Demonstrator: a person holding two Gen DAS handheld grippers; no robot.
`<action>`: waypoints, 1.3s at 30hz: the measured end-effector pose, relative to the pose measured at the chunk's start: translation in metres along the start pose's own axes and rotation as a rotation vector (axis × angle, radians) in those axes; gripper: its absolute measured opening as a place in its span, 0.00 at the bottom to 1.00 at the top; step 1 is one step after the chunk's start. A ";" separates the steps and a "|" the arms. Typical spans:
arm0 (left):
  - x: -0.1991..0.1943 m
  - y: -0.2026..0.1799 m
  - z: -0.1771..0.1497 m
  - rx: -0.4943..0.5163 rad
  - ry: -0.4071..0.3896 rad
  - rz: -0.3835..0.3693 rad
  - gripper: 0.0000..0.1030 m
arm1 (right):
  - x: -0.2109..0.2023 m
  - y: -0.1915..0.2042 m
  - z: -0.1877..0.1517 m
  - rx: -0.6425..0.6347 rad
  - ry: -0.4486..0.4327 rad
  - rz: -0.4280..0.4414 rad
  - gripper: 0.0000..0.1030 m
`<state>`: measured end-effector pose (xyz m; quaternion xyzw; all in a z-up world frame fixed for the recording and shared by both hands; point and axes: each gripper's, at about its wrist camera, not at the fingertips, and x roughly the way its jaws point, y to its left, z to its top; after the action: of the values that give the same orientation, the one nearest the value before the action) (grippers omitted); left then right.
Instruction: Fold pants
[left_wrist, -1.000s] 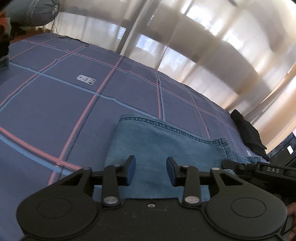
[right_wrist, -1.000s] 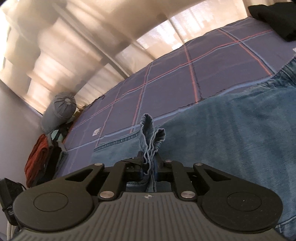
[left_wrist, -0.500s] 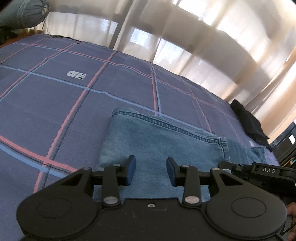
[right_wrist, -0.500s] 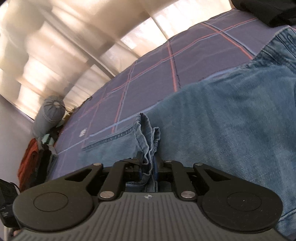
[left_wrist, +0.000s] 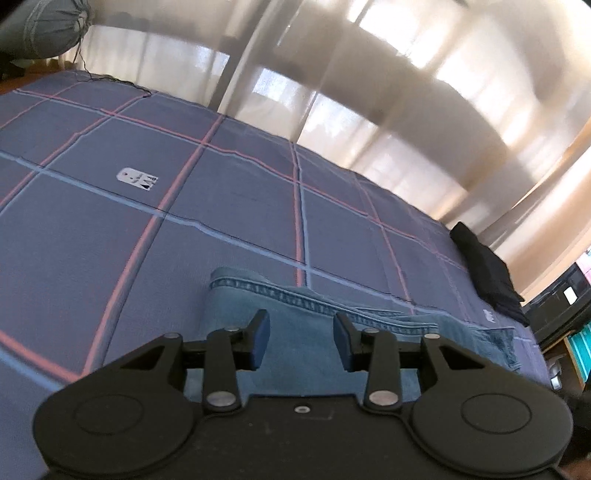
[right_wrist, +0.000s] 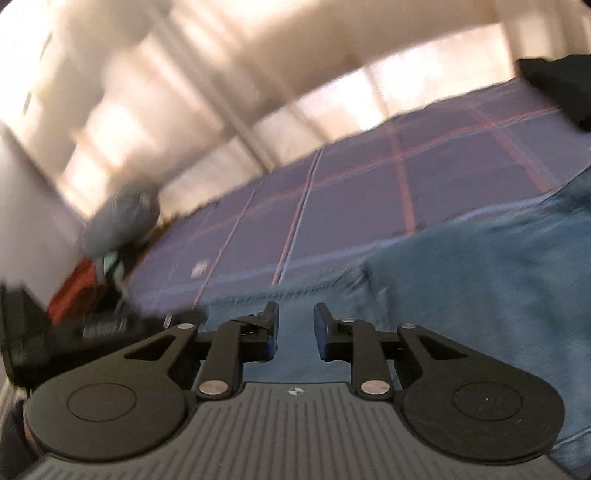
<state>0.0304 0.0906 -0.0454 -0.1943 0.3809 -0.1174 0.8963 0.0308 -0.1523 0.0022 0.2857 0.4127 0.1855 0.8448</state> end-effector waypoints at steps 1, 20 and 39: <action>0.005 0.000 0.000 0.001 0.011 0.007 1.00 | 0.006 0.001 -0.003 -0.007 0.021 0.000 0.34; 0.027 -0.001 -0.009 0.073 0.047 0.046 1.00 | -0.008 -0.005 -0.040 0.017 0.090 -0.039 0.13; 0.003 -0.058 -0.027 0.157 0.104 -0.152 1.00 | -0.111 -0.046 -0.053 0.144 -0.184 -0.162 0.73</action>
<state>0.0093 0.0300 -0.0390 -0.1453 0.4006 -0.2245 0.8763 -0.0734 -0.2313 0.0120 0.3272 0.3675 0.0597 0.8685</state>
